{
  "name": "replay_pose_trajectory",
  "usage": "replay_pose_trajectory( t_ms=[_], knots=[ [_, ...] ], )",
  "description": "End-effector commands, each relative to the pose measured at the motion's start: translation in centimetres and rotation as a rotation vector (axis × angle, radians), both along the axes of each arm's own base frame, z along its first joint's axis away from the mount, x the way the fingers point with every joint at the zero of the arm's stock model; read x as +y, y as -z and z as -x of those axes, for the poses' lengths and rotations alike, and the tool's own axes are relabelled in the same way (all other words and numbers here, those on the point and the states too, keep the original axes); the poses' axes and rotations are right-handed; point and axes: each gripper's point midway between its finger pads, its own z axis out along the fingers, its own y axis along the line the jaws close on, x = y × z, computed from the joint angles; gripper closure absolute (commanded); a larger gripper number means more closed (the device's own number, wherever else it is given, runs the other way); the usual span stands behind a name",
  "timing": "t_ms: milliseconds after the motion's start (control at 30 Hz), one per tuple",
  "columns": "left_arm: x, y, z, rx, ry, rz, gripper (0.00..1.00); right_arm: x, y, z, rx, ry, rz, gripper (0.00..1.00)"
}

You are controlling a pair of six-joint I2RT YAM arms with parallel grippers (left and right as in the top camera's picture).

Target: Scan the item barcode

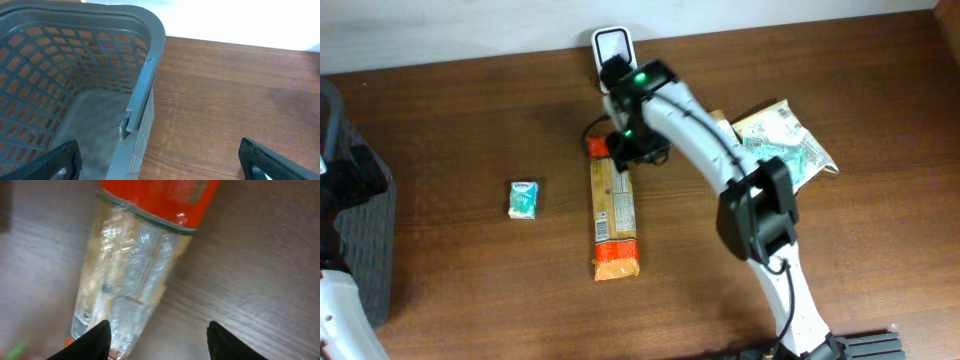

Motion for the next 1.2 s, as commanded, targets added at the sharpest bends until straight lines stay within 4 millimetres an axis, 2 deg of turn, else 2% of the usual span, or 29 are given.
replay_pose_trajectory(
  t_ms=[0, 100, 200, 367, 467, 533, 667, 700, 800, 867, 967, 1100, 1167],
  knots=[
    [0.1, -0.8, 0.1, -0.017, 0.005, -0.019, 0.01, 0.6, 1.3, 1.0, 0.157, 0.049, -0.247, 0.40],
    [0.1, -0.8, 0.1, -0.016, 0.005, -0.019, 0.01, 1.0, 3.8, 2.1, 0.232, 0.071, -0.362, 0.46],
    [0.1, -0.8, 0.1, -0.017, 0.005, -0.019, 0.01, 1.7, 5.2, 2.8, 0.250, 0.065, -0.403, 0.48],
    [0.1, -0.8, 0.1, -0.016, 0.005, -0.019, 0.01, 2.9, 6.8, 3.9, 0.264, 0.060, -0.413, 0.48],
    [0.1, -0.8, 0.1, -0.016, 0.005, -0.019, 0.01, 4.0, 8.6, 5.1, 0.287, 0.100, -0.403, 0.48],
    [0.1, -0.8, 0.1, -0.016, 0.005, -0.019, 0.01, 4.8, 9.7, 5.6, 0.289, 0.125, -0.401, 0.53],
    [0.1, -0.8, 0.1, -0.016, 0.005, -0.019, 0.01, 5.7, 12.6, 6.5, 0.263, 0.199, -0.333, 0.78],
    [0.1, -0.8, 0.1, -0.016, 0.005, -0.019, 0.01, 5.9, 12.8, 6.6, 0.260, 0.192, -0.335, 0.82],
    [0.1, -0.8, 0.1, -0.016, 0.005, -0.019, 0.01, 6.0, 12.6, 6.4, 0.254, 0.189, -0.350, 0.96],
    [0.1, -0.8, 0.1, -0.016, 0.005, -0.019, 0.01, 6.0, 12.2, 5.9, 0.252, 0.186, -0.373, 0.96],
    [0.1, -0.8, 0.1, -0.016, 0.005, -0.019, 0.01, 5.5, 10.1, 4.8, 0.201, 0.139, -0.388, 0.96],
    [0.1, -0.8, 0.1, -0.014, 0.005, -0.017, 0.01, 2.6, 5.3, 2.9, 0.031, 0.114, -0.189, 0.96],
    [0.1, -0.8, 0.1, -0.014, 0.005, -0.017, 0.01, 0.5, 1.7, 2.3, -0.069, 0.113, -0.028, 0.96]
  ],
)
